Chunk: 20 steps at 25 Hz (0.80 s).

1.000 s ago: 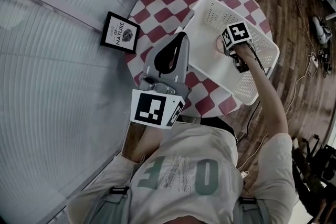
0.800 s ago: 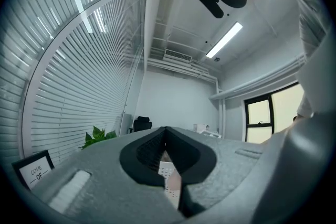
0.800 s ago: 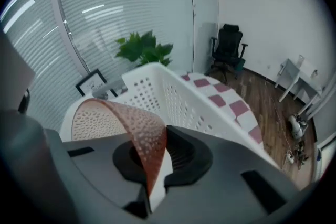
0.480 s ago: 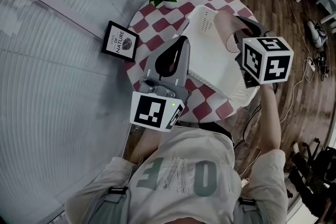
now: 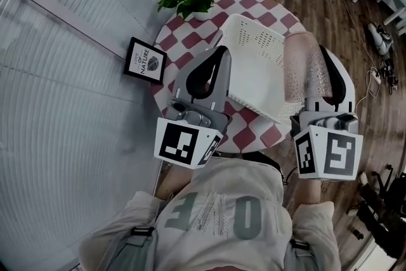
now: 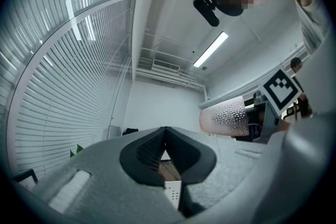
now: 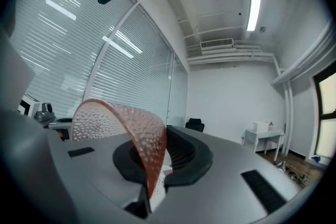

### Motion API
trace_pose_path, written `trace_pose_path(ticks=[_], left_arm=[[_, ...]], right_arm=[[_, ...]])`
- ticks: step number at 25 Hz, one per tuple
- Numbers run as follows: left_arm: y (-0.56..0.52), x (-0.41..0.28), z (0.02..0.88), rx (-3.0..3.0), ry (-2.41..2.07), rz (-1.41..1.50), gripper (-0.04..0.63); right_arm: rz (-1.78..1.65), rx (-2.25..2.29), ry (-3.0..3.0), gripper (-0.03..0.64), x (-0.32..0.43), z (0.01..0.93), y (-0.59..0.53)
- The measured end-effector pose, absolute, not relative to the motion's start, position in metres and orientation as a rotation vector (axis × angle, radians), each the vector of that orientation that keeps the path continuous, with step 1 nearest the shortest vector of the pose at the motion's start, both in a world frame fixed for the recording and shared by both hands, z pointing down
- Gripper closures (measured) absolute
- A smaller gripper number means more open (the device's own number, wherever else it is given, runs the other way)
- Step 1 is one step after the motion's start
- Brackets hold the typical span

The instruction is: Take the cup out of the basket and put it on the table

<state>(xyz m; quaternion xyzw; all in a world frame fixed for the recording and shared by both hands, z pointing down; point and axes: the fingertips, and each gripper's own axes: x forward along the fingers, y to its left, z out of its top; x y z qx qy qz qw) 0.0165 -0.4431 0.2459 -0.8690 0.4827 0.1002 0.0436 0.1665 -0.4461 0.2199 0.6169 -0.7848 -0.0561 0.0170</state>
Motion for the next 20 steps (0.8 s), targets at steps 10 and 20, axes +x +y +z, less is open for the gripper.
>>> trace_pose_path(ticks=[10, 20], left_arm=[[-0.428, 0.041, 0.233, -2.667, 1.37, 0.325, 0.591], [-0.42, 0.049, 0.229, -2.662, 1.323, 0.329, 0.591]], right_arm=[[-0.254, 2.043, -2.45, 0.594, 0.176, 0.212, -0.402], [-0.295, 2.055, -2.461, 0.594, 0.175, 0.207, -0.391]])
